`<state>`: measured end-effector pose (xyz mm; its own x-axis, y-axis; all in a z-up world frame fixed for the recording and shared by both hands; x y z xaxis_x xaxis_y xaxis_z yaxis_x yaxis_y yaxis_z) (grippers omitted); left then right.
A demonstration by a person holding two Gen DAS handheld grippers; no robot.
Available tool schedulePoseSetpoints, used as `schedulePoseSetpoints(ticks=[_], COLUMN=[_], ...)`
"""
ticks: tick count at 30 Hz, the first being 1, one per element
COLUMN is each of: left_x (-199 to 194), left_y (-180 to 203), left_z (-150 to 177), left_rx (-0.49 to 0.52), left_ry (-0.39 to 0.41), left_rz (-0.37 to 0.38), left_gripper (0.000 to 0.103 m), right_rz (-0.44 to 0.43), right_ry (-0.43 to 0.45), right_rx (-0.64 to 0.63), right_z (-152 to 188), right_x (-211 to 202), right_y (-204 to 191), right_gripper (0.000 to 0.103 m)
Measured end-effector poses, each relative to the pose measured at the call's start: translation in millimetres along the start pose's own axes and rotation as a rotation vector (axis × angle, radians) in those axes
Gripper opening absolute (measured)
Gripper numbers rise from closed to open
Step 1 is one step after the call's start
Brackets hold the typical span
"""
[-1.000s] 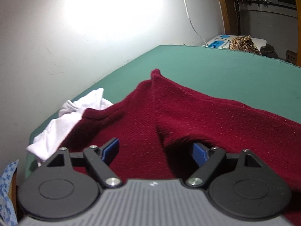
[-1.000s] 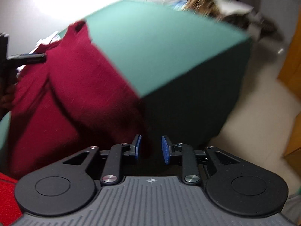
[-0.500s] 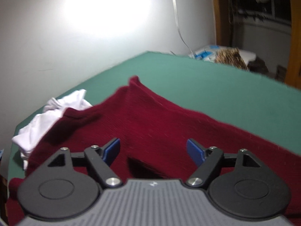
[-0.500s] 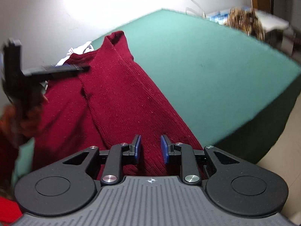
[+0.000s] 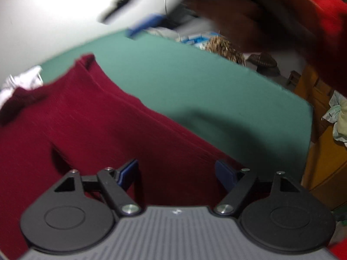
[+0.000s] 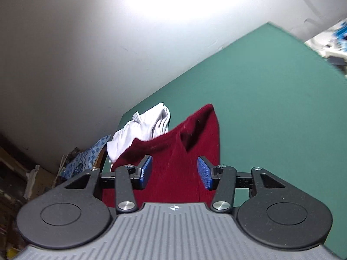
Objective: Fold clothes
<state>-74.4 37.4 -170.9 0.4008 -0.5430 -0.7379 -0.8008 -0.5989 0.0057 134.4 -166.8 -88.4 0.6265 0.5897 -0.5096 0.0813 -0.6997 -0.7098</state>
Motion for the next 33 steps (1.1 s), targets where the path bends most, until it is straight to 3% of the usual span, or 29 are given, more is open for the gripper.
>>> schedulePoseSetpoints(ticks=[2, 5, 7, 8, 9, 11, 13, 17, 18, 20, 22, 23, 25, 28, 30, 32, 33], left_x=[3.7, 5.0, 5.4, 5.5, 4.8, 1.9, 0.5, -2.6, -3.4, -4.5, -5.4, -5.6, -5.5, -3.6, -0.7, 1.3, 1.1], left_y=[15.9, 27.5, 31.0, 32.7, 34.3, 36.4, 38.7, 41.2, 41.3, 40.8, 38.9, 38.4, 39.4, 40.5, 41.4, 42.3, 43.1], left_z=[0.9, -0.5, 0.0, 0.1, 0.2, -0.1, 0.3, 1.1, 1.5, 2.9, 3.8, 4.0, 3.5, 2.5, 0.9, -1.3, -1.9], left_rx=[-0.003, -0.042, -0.052, -0.054, -0.051, -0.041, -0.030, -0.007, -0.002, 0.006, 0.003, 0.002, 0.003, 0.004, 0.006, 0.009, 0.015], left_ry=[-0.011, -0.039, -0.049, -0.056, -0.065, -0.085, -0.101, -0.133, -0.140, -0.147, -0.154, -0.156, -0.158, -0.157, -0.155, -0.157, -0.160], left_rz=[-0.053, -0.081, -0.105, -0.115, -0.121, -0.126, -0.130, -0.127, -0.125, -0.121, -0.115, -0.114, -0.116, -0.121, -0.126, -0.134, -0.137], left_gripper=[0.081, 0.083, 0.083, 0.083, 0.083, 0.081, 0.080, 0.080, 0.080, 0.080, 0.081, 0.082, 0.083, 0.085, 0.087, 0.088, 0.088], right_rz=[-0.032, -0.008, 0.013, 0.016, 0.022, 0.042, -0.014, 0.062, 0.067, -0.020, -0.044, -0.032, -0.021, -0.243, -0.274, -0.204, -0.169], right_ry=[-0.069, -0.172, -0.215, -0.225, -0.234, -0.206, -0.147, -0.121, -0.121, -0.122, -0.129, -0.079, 0.045, -0.128, -0.280, -0.318, -0.333], right_rx=[0.037, 0.093, 0.121, 0.130, 0.136, 0.044, 0.002, -0.025, -0.015, 0.047, 0.097, 0.088, -0.020, -0.114, -0.151, -0.220, -0.250], right_z=[-24.1, -43.3, -49.8, -52.2, -54.6, -62.3, -72.9, -75.1, -74.4, -75.1, -81.5, -85.3, -86.8, -62.3, -34.9, -19.6, -13.2], right_x=[40.7, 97.2, 123.9, 134.6, 144.9, 151.0, 150.1, 156.5, 157.1, 152.3, 139.4, 125.8, 92.6, 81.4, 94.3, 110.7, 118.5], right_y=[7.6, 18.7, 26.2, 29.3, 32.2, 29.1, 27.6, 55.1, 67.1, 84.0, 90.2, 88.4, 71.9, 40.7, 28.0, 29.0, 30.3], right_gripper=[0.054, 0.060, 0.059, 0.043, 0.014, 0.009, 0.009, 0.008, 0.003, 0.007, 0.021, 0.028, 0.031, 0.033, 0.038, 0.038, 0.030])
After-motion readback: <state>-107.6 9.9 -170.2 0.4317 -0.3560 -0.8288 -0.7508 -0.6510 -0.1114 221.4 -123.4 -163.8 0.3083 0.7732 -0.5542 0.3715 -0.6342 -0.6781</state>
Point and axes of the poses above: each gripper's, at about its wrist camera, not at the fingertips, and x roughly the way its jaws point, y to its right, z to its underside, the point moved 3 cm from there along x, roughly the way its jaws point, and after that the axes turned 4 degrees about x, right-handed, at the moved point
